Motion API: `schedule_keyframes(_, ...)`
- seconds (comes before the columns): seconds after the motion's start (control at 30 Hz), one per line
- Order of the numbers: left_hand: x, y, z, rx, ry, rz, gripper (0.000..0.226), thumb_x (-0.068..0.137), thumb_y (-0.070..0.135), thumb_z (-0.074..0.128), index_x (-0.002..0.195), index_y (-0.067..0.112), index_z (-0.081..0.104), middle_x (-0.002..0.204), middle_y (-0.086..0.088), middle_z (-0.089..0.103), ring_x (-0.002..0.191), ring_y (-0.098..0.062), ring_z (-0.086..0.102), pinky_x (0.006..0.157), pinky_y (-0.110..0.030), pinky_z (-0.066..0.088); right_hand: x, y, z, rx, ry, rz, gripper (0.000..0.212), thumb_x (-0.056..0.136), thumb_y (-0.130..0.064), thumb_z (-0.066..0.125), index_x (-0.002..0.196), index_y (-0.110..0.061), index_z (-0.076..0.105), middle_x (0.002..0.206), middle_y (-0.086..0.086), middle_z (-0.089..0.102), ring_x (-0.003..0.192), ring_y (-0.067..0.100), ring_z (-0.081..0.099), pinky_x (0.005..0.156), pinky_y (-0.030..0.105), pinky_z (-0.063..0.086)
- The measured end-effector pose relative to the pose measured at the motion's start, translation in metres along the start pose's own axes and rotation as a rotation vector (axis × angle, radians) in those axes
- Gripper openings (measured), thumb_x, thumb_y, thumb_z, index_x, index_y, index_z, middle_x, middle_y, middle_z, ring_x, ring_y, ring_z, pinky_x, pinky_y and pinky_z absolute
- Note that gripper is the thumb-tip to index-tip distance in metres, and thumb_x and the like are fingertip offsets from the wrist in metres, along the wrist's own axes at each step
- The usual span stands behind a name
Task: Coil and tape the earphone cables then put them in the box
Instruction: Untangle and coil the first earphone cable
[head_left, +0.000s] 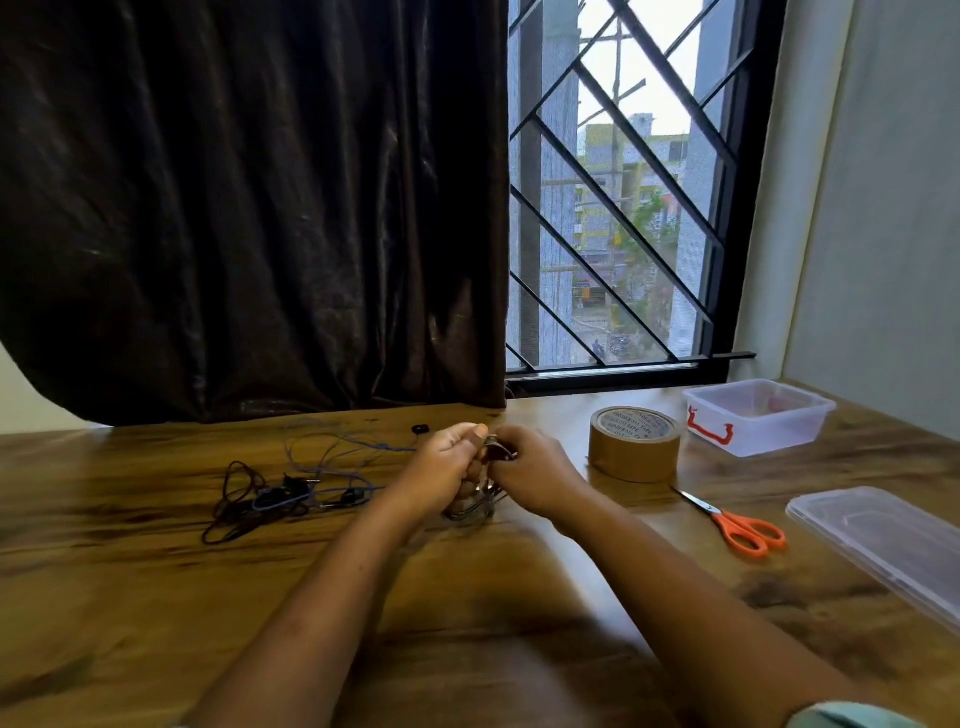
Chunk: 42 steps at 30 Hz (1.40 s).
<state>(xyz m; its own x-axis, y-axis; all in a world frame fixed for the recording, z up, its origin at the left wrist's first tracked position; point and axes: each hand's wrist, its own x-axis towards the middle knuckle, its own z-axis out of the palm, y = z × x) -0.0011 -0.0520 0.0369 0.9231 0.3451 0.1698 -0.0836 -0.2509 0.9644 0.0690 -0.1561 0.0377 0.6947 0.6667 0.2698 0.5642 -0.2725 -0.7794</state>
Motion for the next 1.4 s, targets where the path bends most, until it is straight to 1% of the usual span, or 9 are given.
schedule_keyframes(0.17, -0.004, 0.002, 0.001, 0.03, 0.001, 0.039, 0.031, 0.103, 0.023, 0.032, 0.078, 0.014, 0.048, 0.052, 0.005, 0.037, 0.036, -0.003, 0.028, 0.034, -0.016, 0.023, 0.003, 0.001, 0.004, 0.122, 0.044, 0.02, 0.028, 0.081, 0.007, 0.05, 0.097, -0.012, 0.063, 0.103, 0.01, 0.061, 0.092, 0.024, 0.062, 0.073, 0.033, 0.053)
schedule_keyframes(0.27, -0.002, 0.003, 0.002, 0.021, 0.067, 0.105, 0.03, 0.102, 0.018, 0.035, 0.081, 0.016, 0.055, 0.048, 0.009, 0.051, 0.039, -0.001, 0.047, 0.038, -0.015, 0.035, 0.004, 0.001, 0.004, 0.317, 0.046, 0.053, 0.033, 0.08, 0.012, 0.047, 0.1, -0.012, 0.059, 0.106, 0.016, 0.062, 0.087, 0.024, 0.067, 0.068, 0.031, 0.058)
schedule_keyframes(0.53, 0.001, -0.002, -0.007, 0.315, 0.136, 0.303, 0.04, 0.101, 0.025, 0.039, 0.064, 0.017, 0.051, 0.05, 0.004, 0.041, 0.041, -0.006, 0.035, 0.043, -0.02, 0.028, 0.005, -0.002, -0.003, 0.48, -0.031, -0.02, 0.029, 0.082, 0.02, 0.048, 0.086, -0.009, 0.051, 0.067, 0.005, 0.064, 0.062, 0.018, 0.059, 0.056, 0.024, 0.047)
schedule_keyframes(0.7, 0.003, 0.0, -0.01, 0.169, 0.138, 0.249, 0.034, 0.101, 0.022, 0.036, 0.073, 0.016, 0.054, 0.054, 0.005, 0.045, 0.04, -0.003, 0.039, 0.038, -0.018, 0.03, 0.003, -0.001, -0.001, 0.574, -0.053, -0.092, 0.037, 0.082, 0.02, 0.052, 0.109, -0.006, 0.051, 0.075, 0.006, 0.067, 0.066, 0.017, 0.064, 0.06, 0.031, 0.053)
schedule_keyframes(0.93, 0.0, -0.003, -0.017, -0.012, 0.167, 0.083, 0.027, 0.102, 0.028, 0.035, 0.089, 0.016, 0.056, 0.049, 0.009, 0.046, 0.037, 0.0, 0.04, 0.036, -0.014, 0.031, 0.003, 0.0, -0.003, 0.539, -0.059, -0.185, 0.065, 0.076, 0.001, 0.074, 0.127, -0.024, 0.044, 0.094, 0.003, 0.063, 0.085, 0.015, 0.064, 0.071, 0.03, 0.057)
schedule_keyframes(1.1, -0.001, 0.001, -0.011, -0.034, 0.173, 0.077, 0.027, 0.102, 0.027, 0.034, 0.1, 0.015, 0.059, 0.043, 0.012, 0.052, 0.037, 0.003, 0.046, 0.037, -0.012, 0.036, 0.003, 0.001, -0.002, 0.603, -0.117, -0.222, 0.053, 0.083, -0.004, 0.069, 0.125, -0.031, 0.052, 0.101, 0.005, 0.057, 0.087, 0.018, 0.059, 0.072, 0.031, 0.054)
schedule_keyframes(1.17, -0.002, 0.001, -0.01, -0.064, 0.181, 0.064, 0.027, 0.102, 0.027, 0.034, 0.101, 0.016, 0.059, 0.048, 0.01, 0.051, 0.038, 0.001, 0.045, 0.037, -0.013, 0.034, 0.001, 0.0, -0.005, 0.628, -0.175, -0.232, 0.046, 0.086, -0.003, 0.065, 0.125, -0.026, 0.055, 0.103, 0.004, 0.056, 0.092, 0.019, 0.059, 0.081, 0.04, 0.054)
schedule_keyframes(1.27, -0.001, -0.003, -0.012, -0.139, 0.146, 0.016, 0.03, 0.102, 0.028, 0.033, 0.11, 0.016, 0.06, 0.058, 0.0, 0.04, 0.041, -0.005, 0.032, 0.035, -0.016, 0.025, 0.0, 0.0, -0.011, 0.659, -0.313, -0.209, 0.032, 0.09, -0.002, 0.057, 0.122, -0.008, 0.059, 0.105, 0.001, 0.059, 0.092, 0.013, 0.063, 0.081, 0.032, 0.056)
schedule_keyframes(1.4, -0.003, -0.002, -0.011, -0.173, 0.142, -0.044, 0.026, 0.101, 0.031, 0.037, 0.105, 0.017, 0.059, 0.058, 0.002, 0.05, 0.038, -0.001, 0.044, 0.034, -0.014, 0.028, 0.001, 0.004, -0.018, 0.601, -0.434, -0.204, 0.023, 0.092, -0.002, 0.056, 0.113, -0.003, 0.064, 0.116, -0.002, 0.056, 0.103, 0.017, 0.061, 0.092, 0.038, 0.053)
